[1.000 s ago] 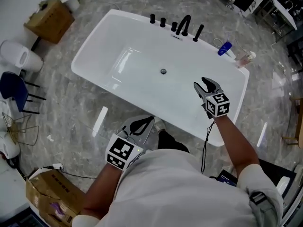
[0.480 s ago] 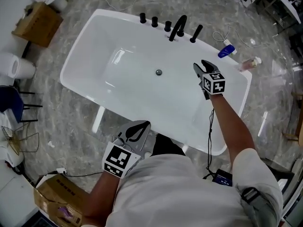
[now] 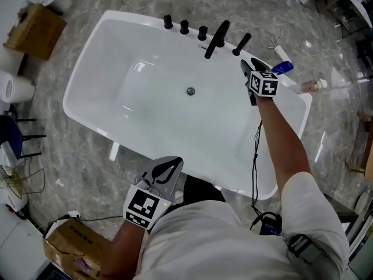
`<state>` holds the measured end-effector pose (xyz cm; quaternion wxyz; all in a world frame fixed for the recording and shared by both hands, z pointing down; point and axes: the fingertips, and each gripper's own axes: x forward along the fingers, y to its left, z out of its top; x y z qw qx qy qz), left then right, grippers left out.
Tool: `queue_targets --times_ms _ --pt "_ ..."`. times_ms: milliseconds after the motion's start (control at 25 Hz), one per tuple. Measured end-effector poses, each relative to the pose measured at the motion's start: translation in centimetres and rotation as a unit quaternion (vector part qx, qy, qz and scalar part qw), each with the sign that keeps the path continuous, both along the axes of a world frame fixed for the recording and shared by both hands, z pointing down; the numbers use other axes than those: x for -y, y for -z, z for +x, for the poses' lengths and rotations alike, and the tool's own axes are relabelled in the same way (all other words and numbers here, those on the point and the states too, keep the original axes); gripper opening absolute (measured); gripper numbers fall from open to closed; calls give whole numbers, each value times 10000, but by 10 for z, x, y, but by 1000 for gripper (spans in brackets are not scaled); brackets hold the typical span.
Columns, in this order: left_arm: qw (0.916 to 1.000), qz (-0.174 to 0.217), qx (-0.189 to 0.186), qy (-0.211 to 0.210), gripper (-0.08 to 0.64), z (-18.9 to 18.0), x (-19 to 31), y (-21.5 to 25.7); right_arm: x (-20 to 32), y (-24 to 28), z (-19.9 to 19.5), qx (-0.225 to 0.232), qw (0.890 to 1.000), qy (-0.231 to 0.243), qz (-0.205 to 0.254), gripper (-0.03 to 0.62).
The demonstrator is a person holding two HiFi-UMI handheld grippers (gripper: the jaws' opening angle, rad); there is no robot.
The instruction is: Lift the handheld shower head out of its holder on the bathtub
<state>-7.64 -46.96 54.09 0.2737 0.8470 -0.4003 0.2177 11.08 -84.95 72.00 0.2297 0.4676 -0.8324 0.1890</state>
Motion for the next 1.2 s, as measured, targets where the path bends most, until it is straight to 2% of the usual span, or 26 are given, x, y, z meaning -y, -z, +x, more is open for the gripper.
queue_targets --times_ms 320,560,920,1200 --pt "9992 -249 -302 -38 8 2 25 -20 70 -35 0 -71 9994 -313 -139 216" --pt "9985 -489 -249 -68 6 -4 37 -40 112 -57 5 -154 9986 -461 -216 227" --pt "9985 -481 -227 132 8 -21 65 -56 148 -80 0 -30 9983 -487 -324 227" --pt "9978 -603 -210 170 8 -25 66 -64 158 -81 -2 -85 9983 -497 -275 173"
